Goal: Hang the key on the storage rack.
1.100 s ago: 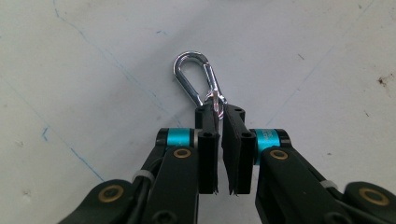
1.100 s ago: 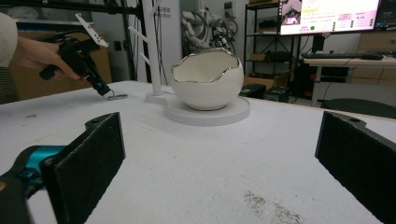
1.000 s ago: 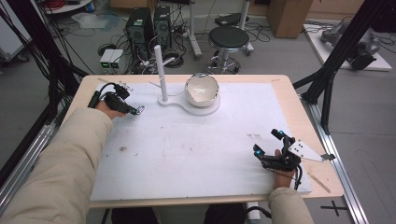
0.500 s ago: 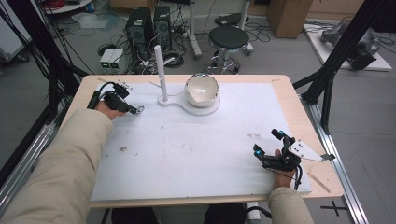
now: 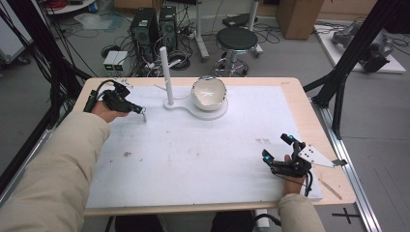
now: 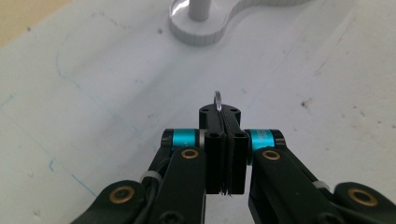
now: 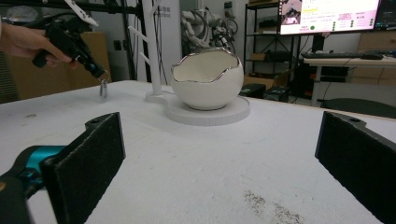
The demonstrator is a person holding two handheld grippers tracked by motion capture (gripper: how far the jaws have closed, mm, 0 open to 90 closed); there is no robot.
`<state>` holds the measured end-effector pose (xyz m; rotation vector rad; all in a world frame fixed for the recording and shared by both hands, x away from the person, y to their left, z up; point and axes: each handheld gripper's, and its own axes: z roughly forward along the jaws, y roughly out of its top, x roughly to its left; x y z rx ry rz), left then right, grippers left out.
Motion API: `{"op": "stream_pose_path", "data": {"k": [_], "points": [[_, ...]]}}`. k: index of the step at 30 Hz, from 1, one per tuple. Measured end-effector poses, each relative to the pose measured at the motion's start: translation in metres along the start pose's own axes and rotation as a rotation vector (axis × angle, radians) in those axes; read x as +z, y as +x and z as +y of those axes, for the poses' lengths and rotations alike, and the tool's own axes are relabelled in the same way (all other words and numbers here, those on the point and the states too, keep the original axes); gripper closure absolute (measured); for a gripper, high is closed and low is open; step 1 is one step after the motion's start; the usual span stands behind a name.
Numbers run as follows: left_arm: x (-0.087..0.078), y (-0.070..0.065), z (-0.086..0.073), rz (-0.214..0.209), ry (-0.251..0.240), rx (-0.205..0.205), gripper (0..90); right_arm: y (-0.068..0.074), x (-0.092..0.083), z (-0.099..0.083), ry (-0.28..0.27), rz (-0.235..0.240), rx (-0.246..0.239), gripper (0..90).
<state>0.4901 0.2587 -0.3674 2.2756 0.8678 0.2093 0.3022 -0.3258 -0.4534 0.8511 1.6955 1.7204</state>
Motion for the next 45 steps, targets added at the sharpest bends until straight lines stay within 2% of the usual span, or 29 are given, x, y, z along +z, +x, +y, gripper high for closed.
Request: {"op": "stream_pose_path", "data": {"k": [4,5,6,10,14,16,18,19,23,25,27,34,38,39,43,45], "points": [[-0.012,-0.005,0.009,-0.029,-0.045,0.032,88.5,0.000,0.000,0.000,0.000,0.000,-0.001,0.5],[-0.015,-0.006,0.010,-0.032,-0.073,0.037,88.5,0.000,0.000,0.000,0.000,0.000,-0.001,0.5],[-0.021,-0.007,0.012,-0.042,-0.111,0.037,88.6,0.000,0.000,0.000,0.000,0.000,-0.001,0.5],[-0.028,-0.007,0.011,-0.049,-0.143,0.030,88.6,0.000,0.000,0.000,0.001,0.000,0.000,0.5],[-0.037,-0.008,0.013,-0.068,-0.197,0.024,88.6,0.000,0.000,0.000,0.001,-0.001,0.000,0.5],[-0.041,-0.009,0.020,-0.073,-0.189,0.031,88.6,0.000,0.000,0.000,0.002,-0.001,0.000,0.5],[-0.047,-0.013,0.029,-0.079,-0.212,0.047,88.6,0.000,0.000,0.000,0.002,-0.001,0.000,0.5],[-0.049,-0.014,0.034,-0.098,-0.226,0.060,88.6,0.000,0.000,0.000,0.002,-0.001,0.000,0.5],[-0.057,-0.022,0.056,-0.128,-0.248,0.098,88.6,0.000,0.000,0.000,0.002,-0.001,0.000,0.5],[-0.059,-0.025,0.065,-0.154,-0.251,0.117,88.6,0.000,0.000,0.000,0.002,-0.001,0.000,0.5],[-0.060,-0.027,0.071,-0.154,-0.253,0.133,88.5,0.000,0.000,0.000,0.001,0.000,0.001,0.5],[-0.058,-0.027,0.089,-0.189,-0.246,0.138,88.5,0.000,0.000,0.000,0.001,-0.001,0.001,0.5],[-0.049,-0.028,0.093,-0.216,-0.240,0.129,88.5,0.000,0.000,0.000,0.002,-0.001,0.000,0.5],[-0.047,-0.027,0.093,-0.210,-0.232,0.138,88.5,0.000,0.000,0.000,0.002,-0.001,0.000,0.5],[-0.037,-0.027,0.094,-0.222,-0.222,0.131,88.5,0.000,0.000,0.000,0.002,-0.001,0.000,0.5],[-0.032,-0.026,0.095,-0.215,-0.215,0.131,88.5,0.000,0.000,0.000,0.002,-0.001,0.000,0.5]]}}
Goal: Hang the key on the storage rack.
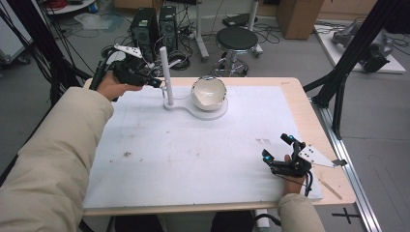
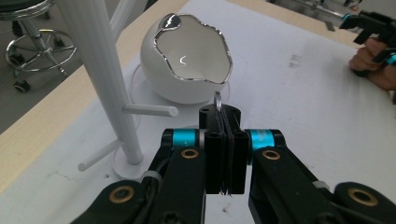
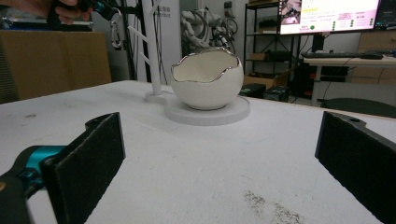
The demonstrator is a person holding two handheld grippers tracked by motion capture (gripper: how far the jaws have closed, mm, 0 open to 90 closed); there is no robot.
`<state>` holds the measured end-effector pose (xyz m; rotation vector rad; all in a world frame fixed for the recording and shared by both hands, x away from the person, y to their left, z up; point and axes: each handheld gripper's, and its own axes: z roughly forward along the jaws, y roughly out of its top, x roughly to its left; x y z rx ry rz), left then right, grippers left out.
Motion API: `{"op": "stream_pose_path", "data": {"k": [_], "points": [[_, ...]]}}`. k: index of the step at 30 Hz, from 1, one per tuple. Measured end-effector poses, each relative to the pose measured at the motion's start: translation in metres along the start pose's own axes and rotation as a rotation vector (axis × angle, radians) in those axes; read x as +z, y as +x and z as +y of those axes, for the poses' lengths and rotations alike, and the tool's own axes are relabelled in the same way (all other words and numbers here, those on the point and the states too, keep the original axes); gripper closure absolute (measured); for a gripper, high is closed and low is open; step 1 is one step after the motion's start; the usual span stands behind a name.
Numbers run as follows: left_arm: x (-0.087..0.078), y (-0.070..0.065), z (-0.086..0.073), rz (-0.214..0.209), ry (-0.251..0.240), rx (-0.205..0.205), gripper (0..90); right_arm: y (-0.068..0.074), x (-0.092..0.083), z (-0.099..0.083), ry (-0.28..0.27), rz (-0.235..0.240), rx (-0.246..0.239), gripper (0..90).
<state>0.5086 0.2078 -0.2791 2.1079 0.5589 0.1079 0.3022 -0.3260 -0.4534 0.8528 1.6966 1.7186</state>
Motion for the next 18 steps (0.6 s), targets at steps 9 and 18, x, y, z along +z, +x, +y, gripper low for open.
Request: {"op": "stream_pose_path", "data": {"k": [9,18], "points": [[0.011,0.010,-0.005,0.010,-0.006,-0.036,88.4,0.001,0.000,0.000,0.004,0.000,0.004,0.5],[0.014,0.018,-0.011,0.015,-0.022,-0.058,88.4,0.000,0.000,0.000,0.000,0.000,0.002,0.5]]}}
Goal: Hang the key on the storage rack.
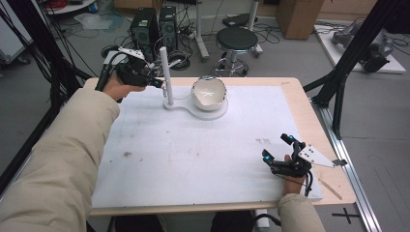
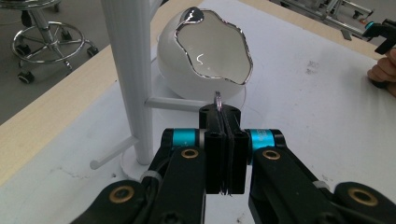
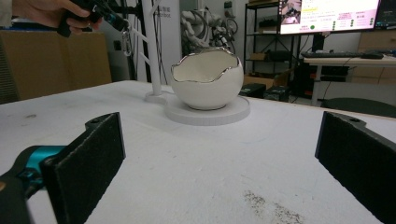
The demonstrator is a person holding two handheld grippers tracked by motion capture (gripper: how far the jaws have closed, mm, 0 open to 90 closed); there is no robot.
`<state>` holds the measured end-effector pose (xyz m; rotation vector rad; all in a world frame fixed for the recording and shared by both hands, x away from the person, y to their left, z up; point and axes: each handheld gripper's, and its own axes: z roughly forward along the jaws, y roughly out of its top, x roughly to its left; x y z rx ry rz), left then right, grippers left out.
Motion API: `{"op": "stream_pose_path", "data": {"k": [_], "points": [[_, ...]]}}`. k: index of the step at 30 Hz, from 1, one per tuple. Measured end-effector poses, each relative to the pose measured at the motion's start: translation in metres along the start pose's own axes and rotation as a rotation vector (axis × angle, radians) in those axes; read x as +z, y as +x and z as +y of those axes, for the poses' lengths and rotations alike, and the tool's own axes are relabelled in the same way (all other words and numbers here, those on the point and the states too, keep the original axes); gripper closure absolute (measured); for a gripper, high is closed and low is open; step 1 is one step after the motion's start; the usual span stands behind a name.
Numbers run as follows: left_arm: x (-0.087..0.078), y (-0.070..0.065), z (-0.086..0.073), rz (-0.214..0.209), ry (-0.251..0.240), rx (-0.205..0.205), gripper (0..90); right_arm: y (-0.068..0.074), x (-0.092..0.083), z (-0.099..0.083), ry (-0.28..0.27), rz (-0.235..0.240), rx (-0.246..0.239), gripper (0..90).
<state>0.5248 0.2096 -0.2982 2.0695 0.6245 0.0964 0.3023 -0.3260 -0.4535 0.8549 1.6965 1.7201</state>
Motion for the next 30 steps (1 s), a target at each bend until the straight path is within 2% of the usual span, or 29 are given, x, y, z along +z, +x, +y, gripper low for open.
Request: {"op": "stream_pose_path", "data": {"k": [9,14,30], "points": [[0.001,0.004,-0.002,0.001,-0.008,-0.011,88.4,0.000,0.000,0.000,0.002,0.000,0.004,0.5],[0.002,0.004,-0.001,0.010,-0.014,-0.002,88.4,0.000,0.000,0.000,0.003,0.001,0.003,0.5],[0.007,0.011,-0.005,0.030,-0.012,-0.008,88.3,0.000,0.000,0.000,0.003,-0.001,0.006,0.5]]}}
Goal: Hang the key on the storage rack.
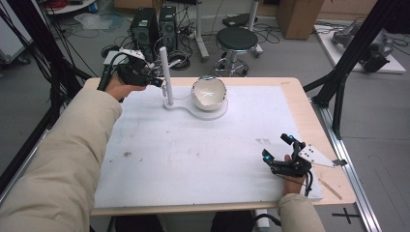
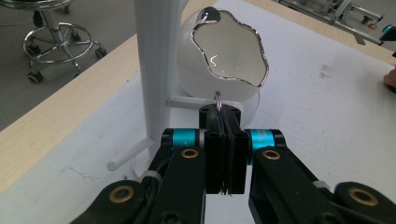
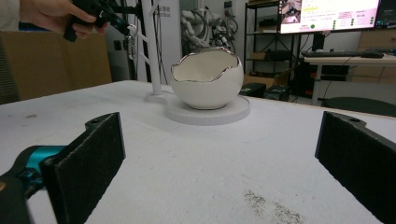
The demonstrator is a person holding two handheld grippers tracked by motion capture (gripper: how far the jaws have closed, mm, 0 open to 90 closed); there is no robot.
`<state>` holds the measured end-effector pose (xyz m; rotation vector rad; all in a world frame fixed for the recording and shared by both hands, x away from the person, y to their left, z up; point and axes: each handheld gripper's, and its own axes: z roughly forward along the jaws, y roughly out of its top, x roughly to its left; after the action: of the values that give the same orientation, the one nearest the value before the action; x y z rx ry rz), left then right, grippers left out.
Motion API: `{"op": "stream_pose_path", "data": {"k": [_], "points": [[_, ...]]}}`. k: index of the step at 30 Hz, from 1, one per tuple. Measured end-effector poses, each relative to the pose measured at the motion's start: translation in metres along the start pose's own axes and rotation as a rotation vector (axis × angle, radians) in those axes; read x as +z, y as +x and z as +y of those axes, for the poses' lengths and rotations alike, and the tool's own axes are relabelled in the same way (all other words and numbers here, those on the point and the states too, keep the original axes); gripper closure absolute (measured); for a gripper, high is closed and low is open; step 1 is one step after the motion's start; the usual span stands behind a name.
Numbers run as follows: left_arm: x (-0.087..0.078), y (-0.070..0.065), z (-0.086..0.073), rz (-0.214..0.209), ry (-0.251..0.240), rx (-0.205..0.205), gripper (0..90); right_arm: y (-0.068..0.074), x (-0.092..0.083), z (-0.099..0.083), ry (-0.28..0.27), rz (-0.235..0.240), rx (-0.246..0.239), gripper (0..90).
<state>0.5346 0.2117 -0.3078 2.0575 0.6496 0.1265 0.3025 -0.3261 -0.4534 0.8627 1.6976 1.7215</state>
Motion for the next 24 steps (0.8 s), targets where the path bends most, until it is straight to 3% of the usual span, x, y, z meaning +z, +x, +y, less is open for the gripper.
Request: {"op": "stream_pose_path", "data": {"k": [9,15,19,21,24], "points": [[0.0054,0.0011,-0.0016,0.031,0.001,-0.008,88.3,0.0002,0.0000,0.0000,0.001,0.000,0.001,0.5],[0.0070,-0.0006,-0.0013,0.062,0.005,0.038,87.9,0.0003,-0.0001,0.0000,0.002,0.003,-0.001,0.5],[0.0080,-0.0034,-0.0019,0.114,-0.003,0.062,86.4,0.0002,0.0001,0.0000,0.000,0.002,-0.001,0.5],[0.0064,-0.0029,-0.0052,0.161,-0.054,0.049,77.7,0.0001,-0.0001,0.0000,0.000,0.002,-0.004,0.5],[0.0037,-0.0011,-0.0093,0.211,-0.070,0.040,70.9,0.0002,0.0001,0.0000,-0.002,0.002,-0.007,0.5]]}}
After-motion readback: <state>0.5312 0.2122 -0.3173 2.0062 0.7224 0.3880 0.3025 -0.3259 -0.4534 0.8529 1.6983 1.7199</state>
